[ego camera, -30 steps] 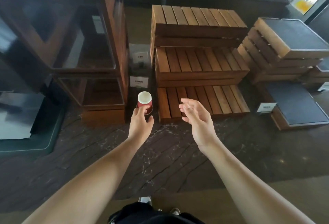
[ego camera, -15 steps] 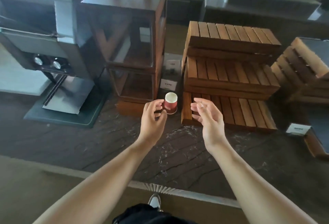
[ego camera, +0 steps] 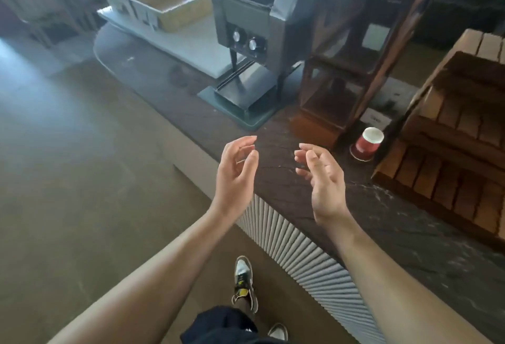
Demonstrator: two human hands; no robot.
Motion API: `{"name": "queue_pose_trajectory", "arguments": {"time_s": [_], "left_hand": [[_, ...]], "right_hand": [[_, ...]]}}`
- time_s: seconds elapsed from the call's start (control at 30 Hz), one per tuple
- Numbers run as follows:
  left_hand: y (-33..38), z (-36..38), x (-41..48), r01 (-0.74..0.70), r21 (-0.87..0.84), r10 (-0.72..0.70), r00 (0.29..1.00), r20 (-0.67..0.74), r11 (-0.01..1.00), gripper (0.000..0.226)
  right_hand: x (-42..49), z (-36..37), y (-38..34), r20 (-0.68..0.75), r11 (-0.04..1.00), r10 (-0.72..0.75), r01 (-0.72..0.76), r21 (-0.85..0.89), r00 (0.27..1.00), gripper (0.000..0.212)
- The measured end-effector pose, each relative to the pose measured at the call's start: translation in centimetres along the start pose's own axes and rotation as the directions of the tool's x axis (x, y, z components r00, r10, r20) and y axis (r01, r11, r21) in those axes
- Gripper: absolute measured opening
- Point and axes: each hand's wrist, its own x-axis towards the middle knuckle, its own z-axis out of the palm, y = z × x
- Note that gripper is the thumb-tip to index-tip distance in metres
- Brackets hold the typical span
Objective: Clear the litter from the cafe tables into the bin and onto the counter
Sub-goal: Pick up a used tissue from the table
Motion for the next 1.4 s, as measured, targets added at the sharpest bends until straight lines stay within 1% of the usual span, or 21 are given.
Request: {"name": "queue_pose_trajectory", "arguments": {"time_s": [0.1,0.17,0.27,0.37,0.5,0.57,0.63,0.7,0.77,0.83,0.93,1.0,1.2,1.3,1.4], "left_hand": [[0.4,-5.6,-1.2,-0.025,0.026,0.028,0.990,-0.138,0.999,0.024],[0.8,-9.3,-2.0,-0.026,0.031,0.032,0.971,-0.236,0.999,0.026],[1.4,-14.9,-3.0,-0.032,0.063,0.053,0.929,-0.367,0.998,0.029],[1.8,-21.1,-3.8,-0.045,0.101,0.088,0.877,-0.472,0.994,0.032],[2.8,-30.5,-5.2,-0.016,0.150,0.103,0.797,-0.595,0.989,0.042],[3.2,-35.7,-6.3,0.019,0.182,0.102,0.766,-0.634,0.983,0.043],[3.6,-40.5,-7.4,0.057,0.199,0.092,0.740,-0.667,0.978,0.039],[4.0,-46.0,-8.6,0.093,0.209,0.086,0.697,-0.712,0.974,0.030],[4.6,-50.0,-9.5,0.119,0.229,0.091,0.672,-0.735,0.966,0.028],[5.2,-54.8,-10.6,0.145,0.245,0.102,0.629,-0.771,0.959,0.029],[5.9,-60.8,-11.7,0.160,0.241,0.114,0.557,-0.823,0.957,0.030],[6.0,-64.2,-12.1,0.170,0.238,0.121,0.512,-0.850,0.956,0.030],[5.5,-73.2,-12.3,0.187,0.219,0.128,0.405,-0.905,0.958,0.040],[4.9,-77.8,-11.6,0.216,0.209,0.125,0.347,-0.929,0.954,0.041],[4.2,-82.5,-10.0,0.241,0.194,0.114,0.313,-0.943,0.951,0.040]], "right_hand": [[-1.0,5.1,-0.4,0.154,1.000,-0.014,0.014,0.000,0.988,0.035],[-1.4,8.6,-1.1,0.250,1.000,-0.019,0.020,-0.001,0.968,0.037],[-2.2,14.1,-2.4,0.376,0.999,-0.044,0.045,0.006,0.926,0.046],[-3.1,20.8,-3.7,0.465,0.996,-0.083,0.061,0.062,0.882,0.050],[-5.3,31.1,-4.8,0.584,0.989,-0.118,0.042,0.142,0.803,0.042],[-7.1,36.8,-5.0,0.646,0.985,-0.124,0.017,0.169,0.753,0.042],[-9.1,42.4,-5.3,0.695,0.983,-0.125,-0.007,0.184,0.708,0.045],[-11.5,48.6,-5.6,0.743,0.980,-0.125,-0.037,0.197,0.658,0.039],[-13.3,53.2,-6.0,0.770,0.976,-0.126,-0.060,0.208,0.626,0.029],[-15.5,58.3,-6.4,0.800,0.973,-0.134,-0.076,0.218,0.585,0.027],[-18.3,64.2,-6.9,0.836,0.971,-0.141,-0.092,0.221,0.530,0.038],[-19.6,67.9,-7.0,0.858,0.970,-0.148,-0.095,0.222,0.493,0.041],[-22.3,78.2,-6.7,0.913,0.974,-0.139,-0.114,0.196,0.384,0.044],[-23.1,83.8,-6.2,0.934,0.972,-0.144,-0.132,0.196,0.327,0.044],[-23.2,89.9,-5.5,0.951,0.971,-0.148,-0.142,0.192,0.272,0.042]]}}
